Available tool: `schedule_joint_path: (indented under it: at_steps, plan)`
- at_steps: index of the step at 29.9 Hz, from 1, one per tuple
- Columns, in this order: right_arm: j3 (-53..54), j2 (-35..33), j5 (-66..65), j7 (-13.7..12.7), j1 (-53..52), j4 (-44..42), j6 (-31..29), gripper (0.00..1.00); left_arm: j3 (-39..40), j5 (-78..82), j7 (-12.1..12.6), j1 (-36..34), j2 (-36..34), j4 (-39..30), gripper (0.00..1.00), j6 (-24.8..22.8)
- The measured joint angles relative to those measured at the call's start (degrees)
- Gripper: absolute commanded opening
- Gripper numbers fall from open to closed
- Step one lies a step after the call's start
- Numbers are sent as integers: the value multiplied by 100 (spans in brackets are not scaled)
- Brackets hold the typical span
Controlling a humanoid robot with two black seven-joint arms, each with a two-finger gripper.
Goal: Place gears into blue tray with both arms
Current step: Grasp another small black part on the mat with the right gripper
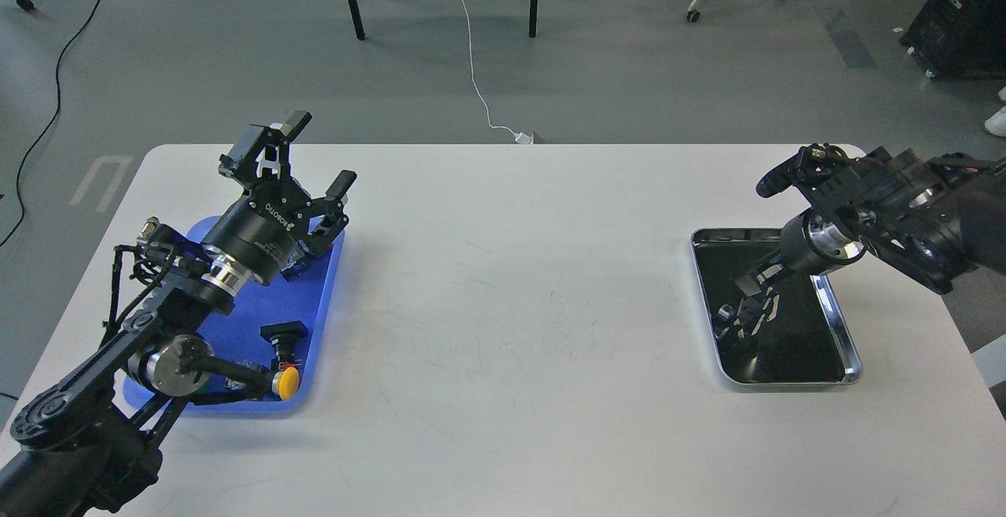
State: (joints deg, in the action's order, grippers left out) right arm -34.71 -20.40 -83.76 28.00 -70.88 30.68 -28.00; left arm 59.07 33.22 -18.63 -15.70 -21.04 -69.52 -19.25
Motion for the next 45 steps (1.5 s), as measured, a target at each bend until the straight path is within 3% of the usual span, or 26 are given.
schedule_joint_path:
  at_steps: [11,16,20,26,45]
  plan:
    - [4,28,5,1,132,-87,2,53,0,0,0,5,4,0,98,-1]
    - [0,28,13,1,144,-101,2,45,0,0,0,14,4,0,98,-9]
    - [-2,27,15,-1,142,-103,2,32,0,0,0,14,4,0,98,-9]
    - [-2,17,17,-1,107,-83,1,25,0,0,0,14,4,3,98,-9]
    - [1,-30,30,2,51,-31,-1,22,0,0,0,23,12,3,98,-9]
